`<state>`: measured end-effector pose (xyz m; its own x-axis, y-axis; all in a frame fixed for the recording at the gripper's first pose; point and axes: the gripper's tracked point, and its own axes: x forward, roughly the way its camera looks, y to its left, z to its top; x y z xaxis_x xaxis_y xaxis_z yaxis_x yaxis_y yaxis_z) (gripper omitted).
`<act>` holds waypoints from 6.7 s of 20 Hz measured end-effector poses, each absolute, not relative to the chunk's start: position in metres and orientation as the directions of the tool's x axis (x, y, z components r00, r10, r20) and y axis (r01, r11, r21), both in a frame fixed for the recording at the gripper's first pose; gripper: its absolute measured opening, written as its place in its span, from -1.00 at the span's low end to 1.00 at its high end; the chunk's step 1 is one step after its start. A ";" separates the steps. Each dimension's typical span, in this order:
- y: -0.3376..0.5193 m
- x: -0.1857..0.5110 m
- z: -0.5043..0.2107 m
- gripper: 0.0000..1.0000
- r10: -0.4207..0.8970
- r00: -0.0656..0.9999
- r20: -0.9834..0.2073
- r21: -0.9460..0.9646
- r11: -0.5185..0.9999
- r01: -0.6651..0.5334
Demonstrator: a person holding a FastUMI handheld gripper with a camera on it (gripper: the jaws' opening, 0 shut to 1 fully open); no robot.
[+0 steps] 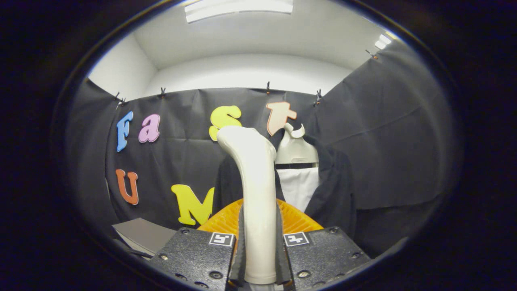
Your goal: Iron the clothes twice with a garment steamer, once on the left side and once on the right side.
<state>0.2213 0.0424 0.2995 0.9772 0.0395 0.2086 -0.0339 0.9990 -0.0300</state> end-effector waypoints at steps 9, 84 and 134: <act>0.010 0.240 0.243 -0.36 -0.037 0.988 0.148 -0.107 0.993 0.053; -0.132 0.197 0.192 -0.36 -0.280 0.958 0.066 0.053 0.959 0.277; -0.176 0.266 0.123 -0.36 -0.356 0.934 -0.041 -0.012 0.934 0.356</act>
<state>0.2665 -0.1757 0.1229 0.9335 -0.3562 -0.0407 0.3560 0.9344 -0.0119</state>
